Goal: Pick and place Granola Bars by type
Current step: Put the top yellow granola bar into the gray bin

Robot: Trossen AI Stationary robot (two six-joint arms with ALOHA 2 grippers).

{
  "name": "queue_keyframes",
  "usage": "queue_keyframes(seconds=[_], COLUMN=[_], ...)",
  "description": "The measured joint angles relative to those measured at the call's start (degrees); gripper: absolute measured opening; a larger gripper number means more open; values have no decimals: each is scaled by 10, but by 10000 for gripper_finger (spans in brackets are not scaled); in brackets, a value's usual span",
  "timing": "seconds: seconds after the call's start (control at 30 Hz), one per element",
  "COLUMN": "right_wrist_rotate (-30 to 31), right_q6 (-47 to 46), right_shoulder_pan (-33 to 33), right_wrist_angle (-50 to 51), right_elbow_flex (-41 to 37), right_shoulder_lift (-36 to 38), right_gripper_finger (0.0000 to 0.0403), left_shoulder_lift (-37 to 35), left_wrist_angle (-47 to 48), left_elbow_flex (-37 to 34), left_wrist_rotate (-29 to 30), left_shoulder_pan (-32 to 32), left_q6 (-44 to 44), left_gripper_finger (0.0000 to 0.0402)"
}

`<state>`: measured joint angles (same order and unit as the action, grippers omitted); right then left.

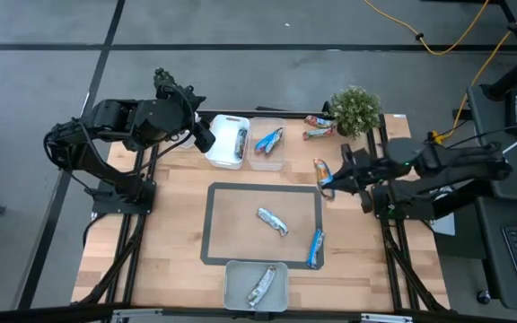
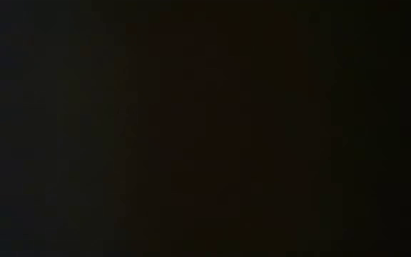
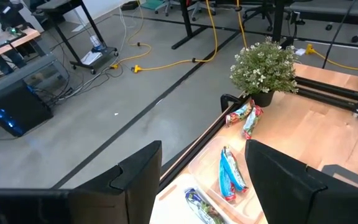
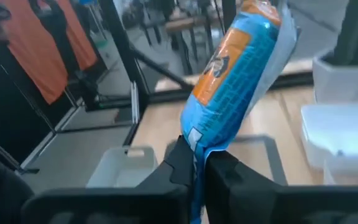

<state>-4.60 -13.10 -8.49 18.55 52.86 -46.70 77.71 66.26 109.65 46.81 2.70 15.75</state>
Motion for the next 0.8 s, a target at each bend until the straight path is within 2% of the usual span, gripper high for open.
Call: queue_keyframes(seconds=[0.17, 0.37, 0.57, 0.67, 0.8], right_wrist_rotate=[-1, -1, -4, -40, -107], right_q6=[31, 49, 68, 71, 64], right_shoulder_pan=[-10, -13, 3, 29, 51], right_wrist_angle=[-31, -58, -81, -91, -81], right_elbow_flex=[0, 0, 0, 6, 56], right_shoulder_lift=[8, -4, -37, -65, -124], right_gripper_finger=[11, 31, 11, 14, 30], left_shoulder_lift=[0, 0, 0, 0, 0], left_wrist_angle=[0, 0, 0, 0, 0], left_elbow_flex=[0, 0, 0, 0, 0], left_wrist_rotate=[0, 0, 0, 0, 0], left_shoulder_pan=[0, 0, 0, 0, 0], left_q6=[0, 0, 0, 0, 0], left_gripper_finger=[224, 224, 224, 224, 224])
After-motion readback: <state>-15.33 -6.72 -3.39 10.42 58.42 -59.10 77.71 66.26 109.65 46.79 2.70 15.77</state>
